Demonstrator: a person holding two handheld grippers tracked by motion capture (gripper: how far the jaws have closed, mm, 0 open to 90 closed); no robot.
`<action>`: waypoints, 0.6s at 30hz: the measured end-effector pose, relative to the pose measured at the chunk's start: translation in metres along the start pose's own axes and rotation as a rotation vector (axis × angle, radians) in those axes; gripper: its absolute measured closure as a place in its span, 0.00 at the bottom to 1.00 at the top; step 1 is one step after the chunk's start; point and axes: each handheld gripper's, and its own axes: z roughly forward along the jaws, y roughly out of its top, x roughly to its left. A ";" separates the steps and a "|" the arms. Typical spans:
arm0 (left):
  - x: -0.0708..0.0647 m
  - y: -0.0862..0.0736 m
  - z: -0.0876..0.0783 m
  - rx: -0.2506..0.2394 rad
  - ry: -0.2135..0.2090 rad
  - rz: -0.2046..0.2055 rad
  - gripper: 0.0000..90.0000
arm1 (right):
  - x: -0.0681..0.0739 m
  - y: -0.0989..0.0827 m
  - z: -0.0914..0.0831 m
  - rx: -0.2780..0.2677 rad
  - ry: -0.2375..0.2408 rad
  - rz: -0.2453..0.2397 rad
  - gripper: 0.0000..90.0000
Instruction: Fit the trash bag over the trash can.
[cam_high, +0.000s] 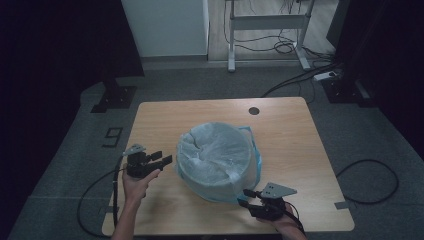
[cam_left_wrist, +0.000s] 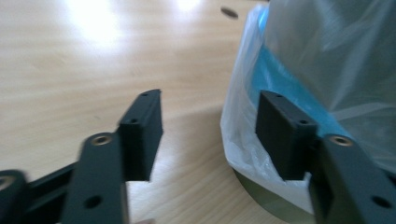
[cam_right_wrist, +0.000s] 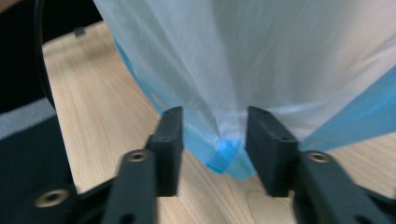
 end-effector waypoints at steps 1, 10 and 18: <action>0.002 0.000 -0.006 -0.020 -0.013 0.004 0.41 | 0.000 0.001 -0.003 -0.018 -0.004 0.003 0.54; -0.004 0.011 -0.042 -0.122 -0.114 0.121 0.39 | -0.008 0.003 -0.031 -0.140 -0.047 0.040 0.44; -0.027 0.031 -0.047 -0.121 -0.187 0.249 0.39 | -0.020 -0.001 -0.044 -0.173 -0.084 0.075 0.44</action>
